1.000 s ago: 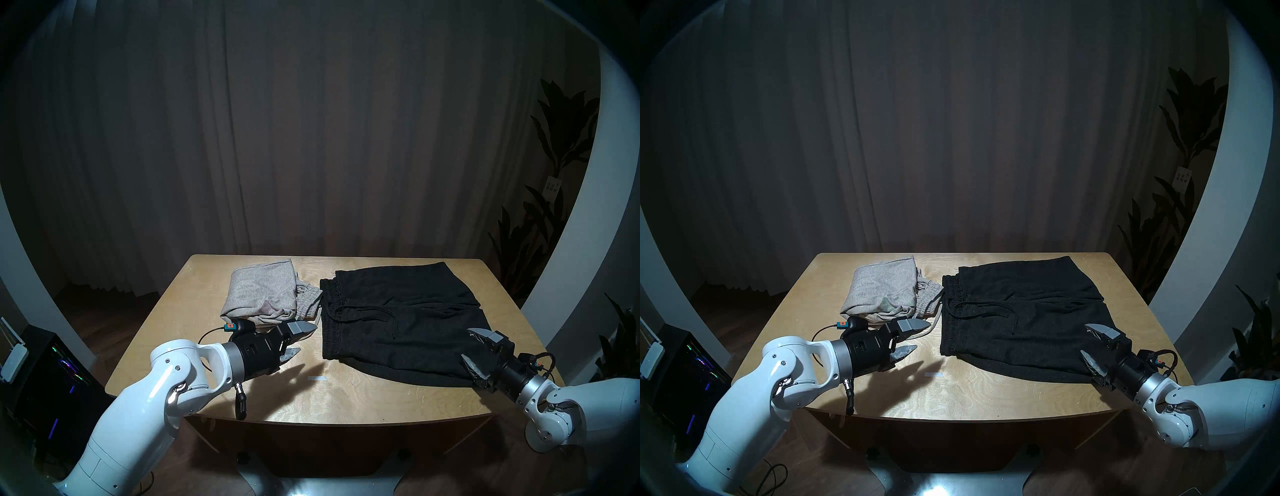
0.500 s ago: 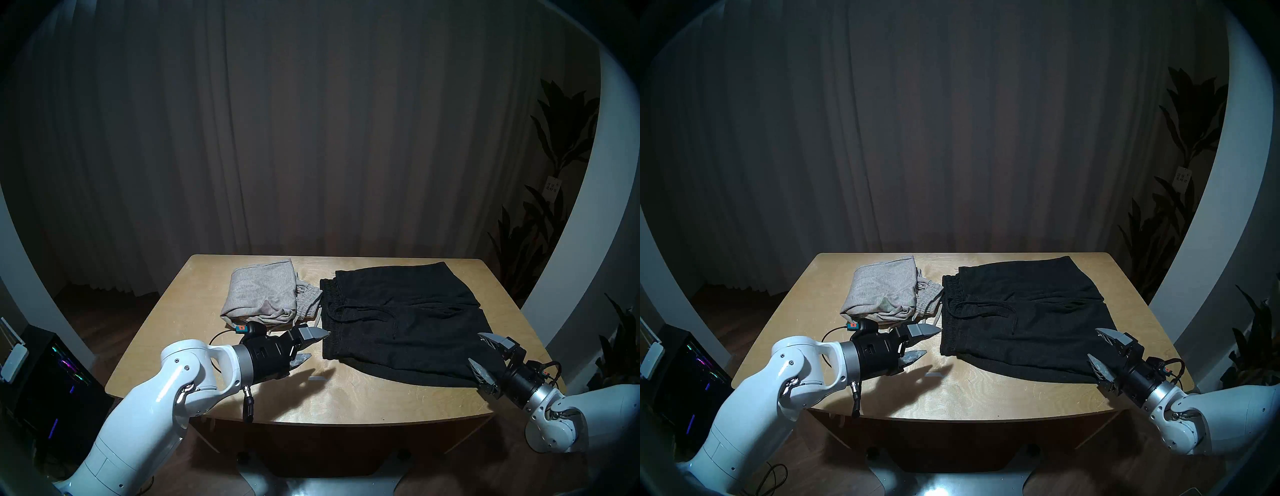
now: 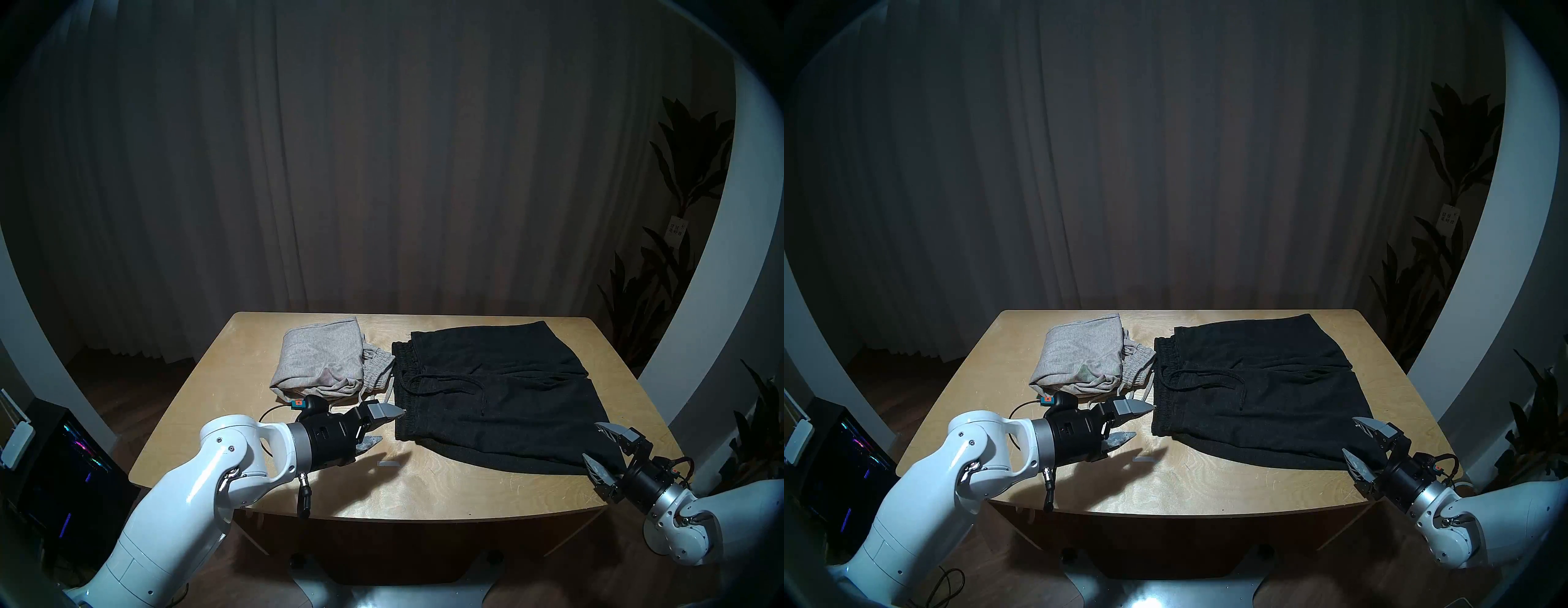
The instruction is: Fold pants twice and stack them
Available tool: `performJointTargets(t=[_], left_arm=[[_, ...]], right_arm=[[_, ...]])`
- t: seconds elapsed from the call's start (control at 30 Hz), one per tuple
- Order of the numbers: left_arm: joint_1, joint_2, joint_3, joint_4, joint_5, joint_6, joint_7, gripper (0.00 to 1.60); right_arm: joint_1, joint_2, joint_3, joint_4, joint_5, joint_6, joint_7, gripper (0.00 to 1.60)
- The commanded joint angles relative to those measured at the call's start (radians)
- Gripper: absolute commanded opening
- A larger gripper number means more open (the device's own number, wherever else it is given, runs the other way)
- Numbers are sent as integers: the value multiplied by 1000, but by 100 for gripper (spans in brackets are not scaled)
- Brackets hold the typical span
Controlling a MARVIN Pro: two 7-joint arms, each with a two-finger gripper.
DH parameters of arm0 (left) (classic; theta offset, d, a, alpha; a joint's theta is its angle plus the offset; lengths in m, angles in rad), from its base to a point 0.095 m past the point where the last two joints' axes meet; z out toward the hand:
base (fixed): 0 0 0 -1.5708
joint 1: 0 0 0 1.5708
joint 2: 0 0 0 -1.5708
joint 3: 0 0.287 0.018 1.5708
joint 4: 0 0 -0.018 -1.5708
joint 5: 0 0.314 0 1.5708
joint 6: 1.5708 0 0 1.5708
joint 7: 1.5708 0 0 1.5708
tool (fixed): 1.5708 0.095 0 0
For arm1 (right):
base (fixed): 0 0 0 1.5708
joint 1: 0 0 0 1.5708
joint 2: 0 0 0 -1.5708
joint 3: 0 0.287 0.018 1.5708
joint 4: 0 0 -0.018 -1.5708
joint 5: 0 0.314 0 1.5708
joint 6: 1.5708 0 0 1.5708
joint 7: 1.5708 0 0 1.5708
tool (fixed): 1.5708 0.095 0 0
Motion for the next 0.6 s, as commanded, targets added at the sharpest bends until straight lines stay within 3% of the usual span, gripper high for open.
performJointTargets(t=[0.0,0.57], left_arm=[[-22,-2,0,-10,1,8,-5,160],[-58,3,-19,23,3,37,-4,160]], right_arm=[[-14,2,5,6,4,-4,31,160],[-49,2,5,49,26,-6,70,160]])
